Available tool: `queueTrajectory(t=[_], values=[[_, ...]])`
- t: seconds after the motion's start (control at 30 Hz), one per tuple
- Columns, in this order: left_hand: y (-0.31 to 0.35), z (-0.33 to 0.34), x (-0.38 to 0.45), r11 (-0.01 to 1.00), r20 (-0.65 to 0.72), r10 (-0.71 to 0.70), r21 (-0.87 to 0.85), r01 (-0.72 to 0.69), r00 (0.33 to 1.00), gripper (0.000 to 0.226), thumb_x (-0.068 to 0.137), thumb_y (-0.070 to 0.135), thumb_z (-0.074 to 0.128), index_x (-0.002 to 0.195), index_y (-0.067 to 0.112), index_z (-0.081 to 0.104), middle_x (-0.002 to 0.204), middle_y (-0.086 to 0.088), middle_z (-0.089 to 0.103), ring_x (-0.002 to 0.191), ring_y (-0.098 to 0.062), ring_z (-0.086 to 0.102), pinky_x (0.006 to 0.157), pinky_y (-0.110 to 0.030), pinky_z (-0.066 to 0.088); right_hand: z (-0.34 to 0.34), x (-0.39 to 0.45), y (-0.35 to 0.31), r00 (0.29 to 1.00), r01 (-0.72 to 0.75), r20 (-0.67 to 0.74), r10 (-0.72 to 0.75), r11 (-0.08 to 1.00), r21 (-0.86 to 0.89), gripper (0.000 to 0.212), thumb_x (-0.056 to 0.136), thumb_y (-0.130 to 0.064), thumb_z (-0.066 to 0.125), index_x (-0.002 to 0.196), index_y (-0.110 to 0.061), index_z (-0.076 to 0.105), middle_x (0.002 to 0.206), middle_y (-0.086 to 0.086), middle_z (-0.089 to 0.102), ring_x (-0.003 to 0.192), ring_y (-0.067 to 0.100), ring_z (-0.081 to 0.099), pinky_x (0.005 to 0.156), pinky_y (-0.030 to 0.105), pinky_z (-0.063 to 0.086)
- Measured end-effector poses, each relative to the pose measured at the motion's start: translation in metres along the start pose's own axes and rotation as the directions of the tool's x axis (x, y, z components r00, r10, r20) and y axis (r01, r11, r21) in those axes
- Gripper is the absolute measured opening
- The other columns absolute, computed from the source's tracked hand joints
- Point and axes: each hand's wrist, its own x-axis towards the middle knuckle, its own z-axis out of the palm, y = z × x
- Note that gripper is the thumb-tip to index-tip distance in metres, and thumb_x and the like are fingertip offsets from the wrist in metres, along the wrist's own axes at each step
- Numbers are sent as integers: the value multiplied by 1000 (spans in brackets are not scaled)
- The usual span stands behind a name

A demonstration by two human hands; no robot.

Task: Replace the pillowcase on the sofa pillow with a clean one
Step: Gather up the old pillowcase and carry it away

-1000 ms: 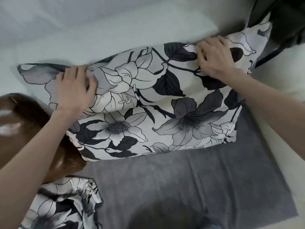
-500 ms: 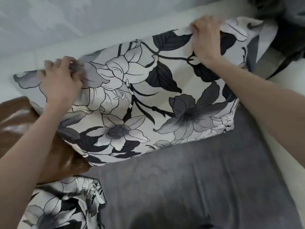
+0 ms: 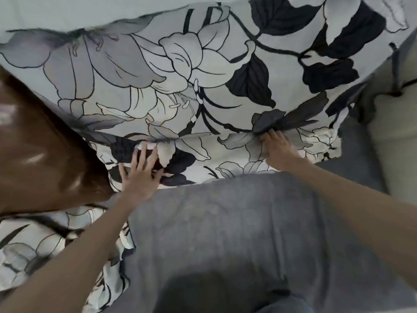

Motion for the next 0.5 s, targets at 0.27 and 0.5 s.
queueTrajectory(t=[0.27, 0.5], values=[[-14, 25, -98, 957, 487, 44, -271, 103, 872, 62, 96, 13, 43, 152, 15, 17, 160, -6, 17, 142, -22, 30, 110, -29, 27, 41, -89, -10, 955, -46, 292, 46, 999, -6, 76, 86, -4, 49, 150, -13, 10, 160, 10, -1, 147, 28, 5, 116, 45, 21], [-63, 35, -223, 766, 392, -219, -498, 406, 894, 46, 90, 8, 49, 135, 18, 52, 125, -13, 63, 115, -30, 58, 96, -37, 44, 60, -115, -126, 890, 0, 446, -93, 979, 204, 30, 87, 1, 53, 113, -4, 66, 116, 16, 66, 104, 28, 62, 75, 16, 40]])
